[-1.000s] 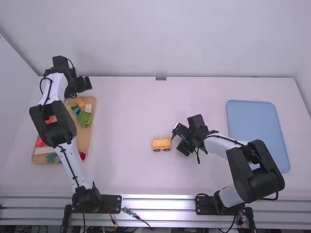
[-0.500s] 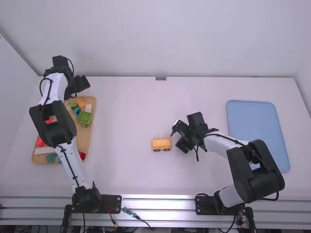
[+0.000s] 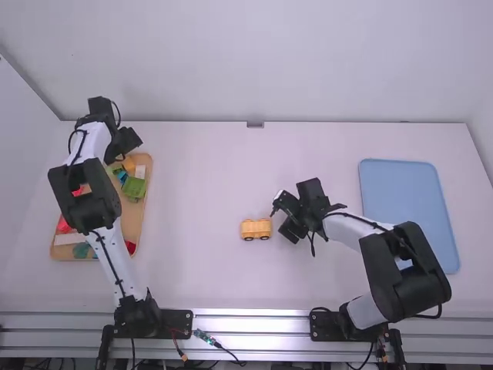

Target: Assemble lego blocks to make yellow taxi

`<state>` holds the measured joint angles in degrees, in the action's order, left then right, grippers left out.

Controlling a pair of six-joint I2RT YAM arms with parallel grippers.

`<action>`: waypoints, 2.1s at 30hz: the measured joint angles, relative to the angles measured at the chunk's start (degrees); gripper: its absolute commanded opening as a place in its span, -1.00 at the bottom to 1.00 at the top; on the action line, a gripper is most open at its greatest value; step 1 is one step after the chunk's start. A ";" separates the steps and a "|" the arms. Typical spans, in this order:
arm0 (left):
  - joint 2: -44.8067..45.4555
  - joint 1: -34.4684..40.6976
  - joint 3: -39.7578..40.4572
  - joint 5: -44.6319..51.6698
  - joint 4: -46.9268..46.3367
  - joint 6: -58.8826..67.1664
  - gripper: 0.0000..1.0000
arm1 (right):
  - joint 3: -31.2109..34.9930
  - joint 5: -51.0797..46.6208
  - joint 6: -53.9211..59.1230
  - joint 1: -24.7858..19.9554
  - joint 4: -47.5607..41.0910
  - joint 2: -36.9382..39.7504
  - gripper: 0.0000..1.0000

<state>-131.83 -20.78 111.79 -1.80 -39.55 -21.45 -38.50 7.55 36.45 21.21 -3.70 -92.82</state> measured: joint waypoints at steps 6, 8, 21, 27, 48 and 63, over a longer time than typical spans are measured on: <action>0.00 -0.02 -3.87 0.00 3.30 0.00 0.59 | -0.02 0.00 0.02 0.00 0.11 0.02 0.98; 0.00 0.00 -5.01 -0.02 4.20 0.00 0.59 | 0.00 -0.02 -0.20 0.00 0.07 0.02 0.98; 0.00 -0.02 -9.38 -0.39 6.12 0.00 0.59 | -0.02 -0.02 -0.24 0.00 0.02 0.00 0.98; 0.00 -0.02 -9.44 -0.39 6.16 -0.02 0.46 | -0.02 -0.02 -0.11 0.00 -0.04 0.02 0.98; 0.04 0.15 -15.02 -4.96 15.89 0.04 0.29 | -0.02 -0.02 -0.44 0.00 -0.48 0.02 0.98; 0.37 0.15 -16.59 -3.56 19.23 0.22 0.04 | -0.02 0.00 -0.46 0.00 -0.42 0.04 0.98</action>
<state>-131.46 -20.62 95.20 -5.37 -20.32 -21.23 -38.52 7.55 35.99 21.21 -4.12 -92.77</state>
